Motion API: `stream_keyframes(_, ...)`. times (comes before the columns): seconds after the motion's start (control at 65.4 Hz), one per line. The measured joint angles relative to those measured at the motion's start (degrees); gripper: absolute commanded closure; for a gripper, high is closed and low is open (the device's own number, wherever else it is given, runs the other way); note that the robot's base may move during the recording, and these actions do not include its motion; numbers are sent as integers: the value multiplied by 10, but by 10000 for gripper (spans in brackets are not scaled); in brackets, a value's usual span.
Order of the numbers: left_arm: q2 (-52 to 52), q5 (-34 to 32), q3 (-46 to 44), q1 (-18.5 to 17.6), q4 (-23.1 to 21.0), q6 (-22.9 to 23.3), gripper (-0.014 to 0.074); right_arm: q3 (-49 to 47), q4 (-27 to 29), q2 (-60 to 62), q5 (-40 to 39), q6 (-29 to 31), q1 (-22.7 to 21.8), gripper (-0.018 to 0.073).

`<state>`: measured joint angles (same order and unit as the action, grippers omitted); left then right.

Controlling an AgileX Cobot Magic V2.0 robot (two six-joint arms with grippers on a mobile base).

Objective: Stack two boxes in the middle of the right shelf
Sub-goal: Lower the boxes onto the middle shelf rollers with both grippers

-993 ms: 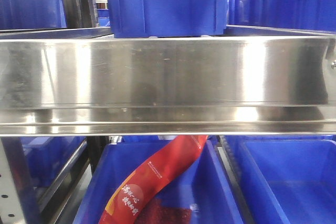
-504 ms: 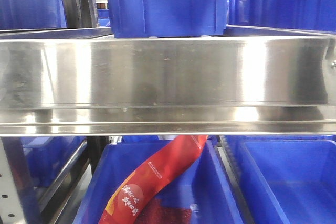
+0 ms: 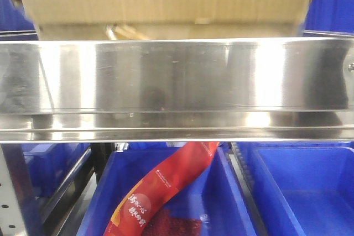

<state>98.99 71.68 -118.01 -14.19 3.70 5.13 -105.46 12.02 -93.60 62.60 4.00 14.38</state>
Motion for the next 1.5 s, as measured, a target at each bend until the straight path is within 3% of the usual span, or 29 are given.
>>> stream_keyframes(0.092,1,-2,1,0,1,0,336,0,5,0,0,0,0,315)
stream_keyframes(0.214,1,-7,-1,0,18,0,-36,0,0,0,0,0,-2,53)
stream_keyframes(0.29,-1,-8,-1,0,23,0,24,0,-4,1,0,1,-4,-13)
stream_keyframes(0.413,-5,-9,-1,0,26,0,104,0,-4,3,-2,1,-4,-9)
stream_keyframes(0.535,-17,-10,-1,0,20,-1,115,0,-4,15,-2,1,-4,43)
stream_keyframes(0.688,-55,-13,6,0,-9,-1,236,0,-6,50,6,1,-4,323)
stream_keyframes(0.825,-99,-13,58,-1,-16,-1,556,25,-6,88,13,7,-4,607)
stream_keyframes(0.902,-123,-13,108,-1,-17,-1,706,56,-6,110,8,14,-4,708)
stream_keyframes(1.131,-207,-68,278,-1,-17,-2,708,209,-6,186,-72,28,-4,712)
stream_keyframes(1.498,-407,-341,599,-1,-17,-2,708,543,-6,360,-307,65,-4,712)
